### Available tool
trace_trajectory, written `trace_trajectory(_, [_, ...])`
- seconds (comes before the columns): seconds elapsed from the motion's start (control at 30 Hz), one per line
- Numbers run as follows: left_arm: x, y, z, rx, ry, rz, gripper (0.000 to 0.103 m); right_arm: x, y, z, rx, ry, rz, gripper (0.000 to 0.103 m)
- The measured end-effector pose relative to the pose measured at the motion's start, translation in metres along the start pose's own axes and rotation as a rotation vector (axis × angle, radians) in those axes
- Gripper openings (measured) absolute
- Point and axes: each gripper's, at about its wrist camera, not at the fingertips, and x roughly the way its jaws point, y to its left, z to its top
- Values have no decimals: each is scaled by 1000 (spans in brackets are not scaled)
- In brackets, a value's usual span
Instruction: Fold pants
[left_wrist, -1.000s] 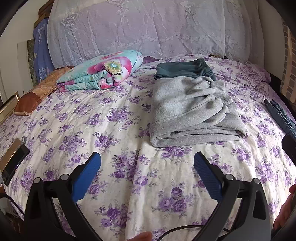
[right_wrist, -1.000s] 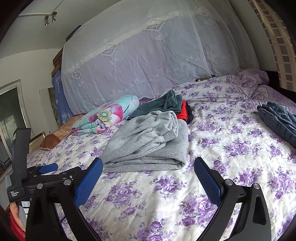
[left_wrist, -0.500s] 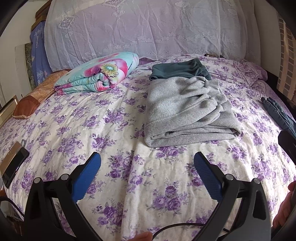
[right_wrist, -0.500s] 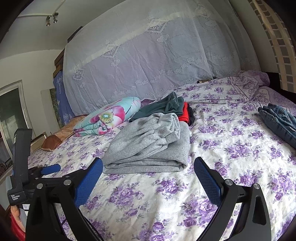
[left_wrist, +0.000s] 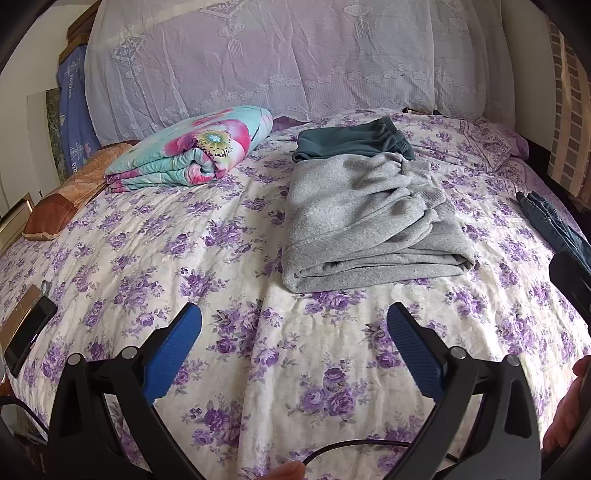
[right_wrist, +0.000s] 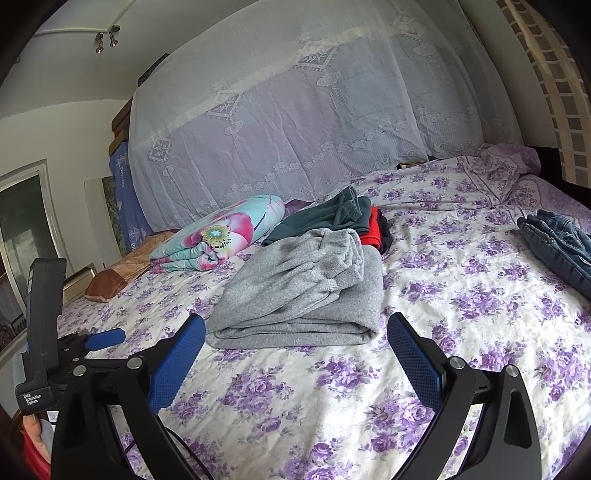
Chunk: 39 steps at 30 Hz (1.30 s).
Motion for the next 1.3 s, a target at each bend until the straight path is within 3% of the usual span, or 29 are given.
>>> trace_trajectory(1.3, [0, -12, 0, 12, 16, -35, 98, -4, 4, 5, -7, -1, 10, 99])
